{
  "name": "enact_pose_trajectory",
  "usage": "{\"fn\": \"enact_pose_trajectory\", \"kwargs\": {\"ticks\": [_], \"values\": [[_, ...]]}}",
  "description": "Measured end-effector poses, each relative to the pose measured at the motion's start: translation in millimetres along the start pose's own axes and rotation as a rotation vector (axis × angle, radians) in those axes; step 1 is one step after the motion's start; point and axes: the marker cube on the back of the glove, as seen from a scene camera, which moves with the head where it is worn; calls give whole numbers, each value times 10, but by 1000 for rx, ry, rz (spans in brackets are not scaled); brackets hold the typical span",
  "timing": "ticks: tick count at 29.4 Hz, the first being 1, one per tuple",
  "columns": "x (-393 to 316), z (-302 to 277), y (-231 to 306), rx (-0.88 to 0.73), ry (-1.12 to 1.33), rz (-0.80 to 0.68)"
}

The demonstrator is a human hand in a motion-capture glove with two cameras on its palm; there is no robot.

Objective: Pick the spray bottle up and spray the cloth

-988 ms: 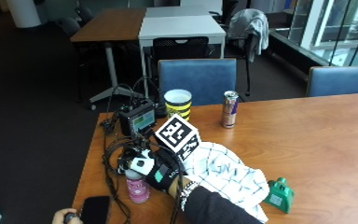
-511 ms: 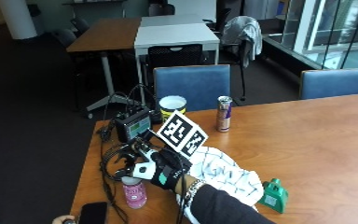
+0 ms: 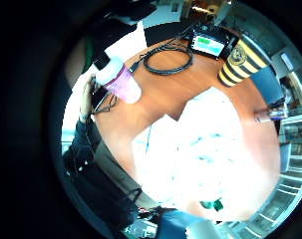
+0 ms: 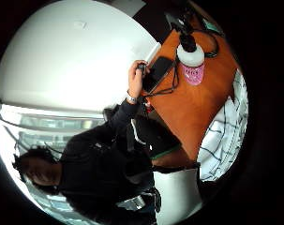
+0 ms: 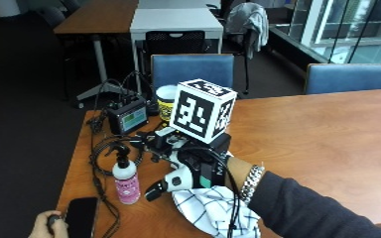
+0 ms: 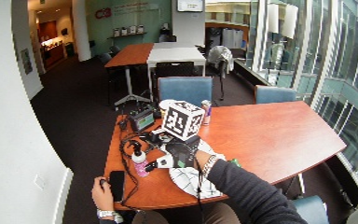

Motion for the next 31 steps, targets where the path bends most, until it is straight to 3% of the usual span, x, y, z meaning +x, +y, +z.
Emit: {"fn": "enact_pose_trajectory", "kwargs": {"ticks": [6,18,31], "values": [[-308,-191,459,50,173,-91],[-718,-105,1076,60,192,-211],[-894,-29,1282,43,191,-256]]}}
